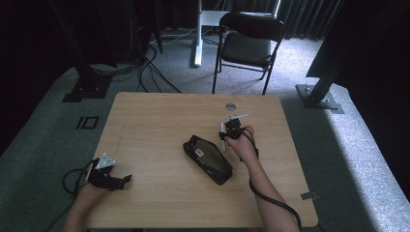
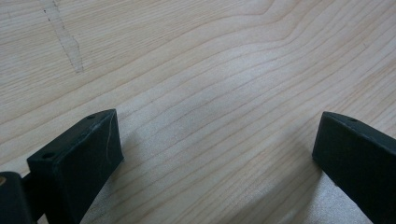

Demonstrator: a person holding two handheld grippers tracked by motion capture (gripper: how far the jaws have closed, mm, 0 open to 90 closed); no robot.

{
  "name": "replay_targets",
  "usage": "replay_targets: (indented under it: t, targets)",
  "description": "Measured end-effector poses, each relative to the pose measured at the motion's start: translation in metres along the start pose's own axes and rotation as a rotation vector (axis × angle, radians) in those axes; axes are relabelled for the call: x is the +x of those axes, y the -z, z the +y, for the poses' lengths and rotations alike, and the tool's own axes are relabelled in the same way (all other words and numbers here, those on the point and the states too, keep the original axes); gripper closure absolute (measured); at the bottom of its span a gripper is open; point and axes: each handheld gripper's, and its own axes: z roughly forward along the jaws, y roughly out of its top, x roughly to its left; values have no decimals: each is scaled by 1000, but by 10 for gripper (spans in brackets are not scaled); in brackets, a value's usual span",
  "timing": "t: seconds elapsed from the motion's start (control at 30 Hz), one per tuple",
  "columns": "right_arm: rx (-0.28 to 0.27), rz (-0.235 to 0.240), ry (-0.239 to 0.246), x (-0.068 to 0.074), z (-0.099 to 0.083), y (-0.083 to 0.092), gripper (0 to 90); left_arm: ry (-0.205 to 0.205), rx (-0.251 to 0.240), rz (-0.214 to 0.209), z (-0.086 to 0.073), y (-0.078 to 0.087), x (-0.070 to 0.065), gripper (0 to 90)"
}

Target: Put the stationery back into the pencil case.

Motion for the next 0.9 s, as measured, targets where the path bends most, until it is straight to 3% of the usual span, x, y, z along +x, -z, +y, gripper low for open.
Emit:
replay_targets:
  t: [0.23, 0.43, 0.47, 0.5, 0.53, 0.6, 0.7, 0.83, 0.87, 0.9]
  targets:
    - [50, -30, -21, -5, -3, -22, 635, 0, 0, 0, 0, 0, 0, 16]
    - [45, -53, -5, -5, -5, -26, 718, 0, 0, 0, 0, 0, 0, 16]
    - [43, -56, -24, -6, -5, -26, 778, 0, 0, 0, 0, 0, 0, 16]
    - [43, -56, -24, -6, -5, -26, 778, 0, 0, 0, 0, 0, 0, 16]
    - [39, -51, -58, -8, -6, -25, 783, 0, 0, 0, 0, 0, 0, 16]
    - [42, -48, -60, -9, -6, -24, 784, 0, 0, 0, 0, 0, 0, 16]
    - [19, -22, -65, -10, -6, -17, 784, 0, 0, 0, 0, 0, 0, 16]
    - [-45, 41, -55, -5, 1, 14, 784, 0, 0, 0, 0, 0, 0, 16]
    - [-45, 41, -55, -5, 1, 14, 784, 0, 0, 0, 0, 0, 0, 16]
    - [-72, 75, -40, 1, 5, 29, 784, 0, 0, 0, 0, 0, 0, 16]
